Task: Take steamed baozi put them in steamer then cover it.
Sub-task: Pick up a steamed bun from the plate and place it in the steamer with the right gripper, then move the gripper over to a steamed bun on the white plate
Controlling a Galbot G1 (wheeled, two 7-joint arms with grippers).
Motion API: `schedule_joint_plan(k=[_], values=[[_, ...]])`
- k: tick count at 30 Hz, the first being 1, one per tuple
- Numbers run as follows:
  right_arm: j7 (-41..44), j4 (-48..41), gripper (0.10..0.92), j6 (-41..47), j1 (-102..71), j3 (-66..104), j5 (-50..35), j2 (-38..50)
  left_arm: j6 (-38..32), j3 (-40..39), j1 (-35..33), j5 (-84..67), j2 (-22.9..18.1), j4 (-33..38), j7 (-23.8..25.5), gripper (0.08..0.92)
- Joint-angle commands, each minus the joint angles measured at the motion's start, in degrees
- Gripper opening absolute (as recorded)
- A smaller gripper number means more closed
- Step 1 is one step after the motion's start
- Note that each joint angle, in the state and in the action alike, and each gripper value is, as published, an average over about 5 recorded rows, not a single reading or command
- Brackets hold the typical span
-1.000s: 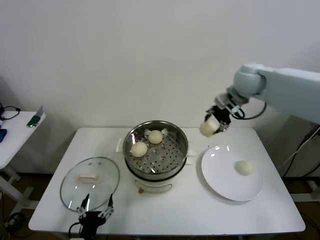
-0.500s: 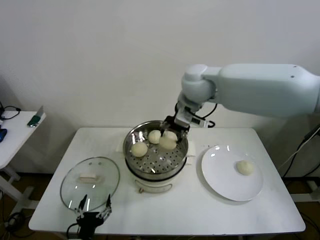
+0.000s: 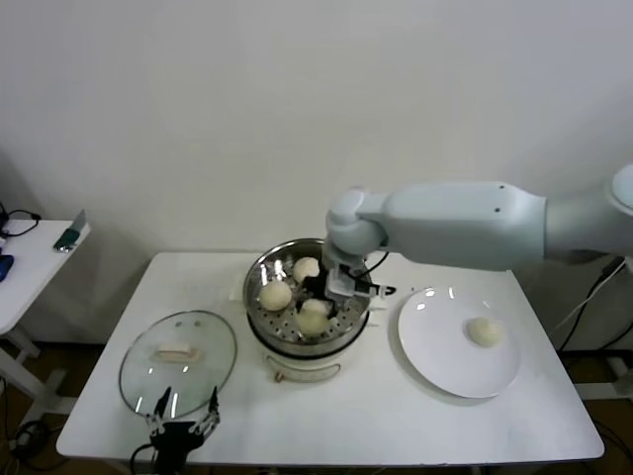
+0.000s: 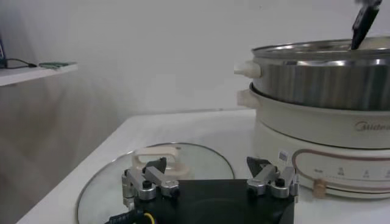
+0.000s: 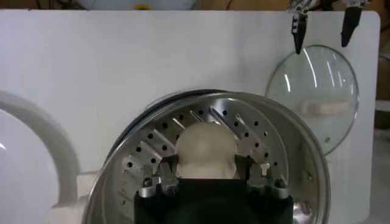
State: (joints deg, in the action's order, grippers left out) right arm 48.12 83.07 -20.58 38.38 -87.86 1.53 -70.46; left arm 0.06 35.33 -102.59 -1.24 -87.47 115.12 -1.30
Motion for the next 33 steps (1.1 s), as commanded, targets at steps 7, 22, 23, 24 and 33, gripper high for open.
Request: schedule_joint_plan(k=[7,22,23,24,33], values=[[-2.2,-3.2,0.705,-1.3,-3.0,0.3,3.6,-2.0,-0.2,0.0,0.0,-0.1,0.1,0.0,-0.1,0.823],[12.1,-6.9,0.823,4.1,18.2,-9.2,-31.3,15.3,-0.2,-0.2,0.2,0.0,0.0,0.1,0.0,0.823],[13.2,-7.7,0.823,6.2,19.5,-11.3,-33.1,17.4,-0.1,-0.2,0.3,0.0,0.0,0.1,0.0,0.823],[14.0,-8.3,0.823,7.9,20.3,-12.9,-33.9,19.3,0.0,-0.2,0.4,-0.1,0.0,0.2,0.0,0.823],[13.2,-9.6,0.823,24.5,14.6,-19.8,-30.5,36.7,0.3,0.4,0.9,-0.7,0.2,0.7,0.2,0.823]])
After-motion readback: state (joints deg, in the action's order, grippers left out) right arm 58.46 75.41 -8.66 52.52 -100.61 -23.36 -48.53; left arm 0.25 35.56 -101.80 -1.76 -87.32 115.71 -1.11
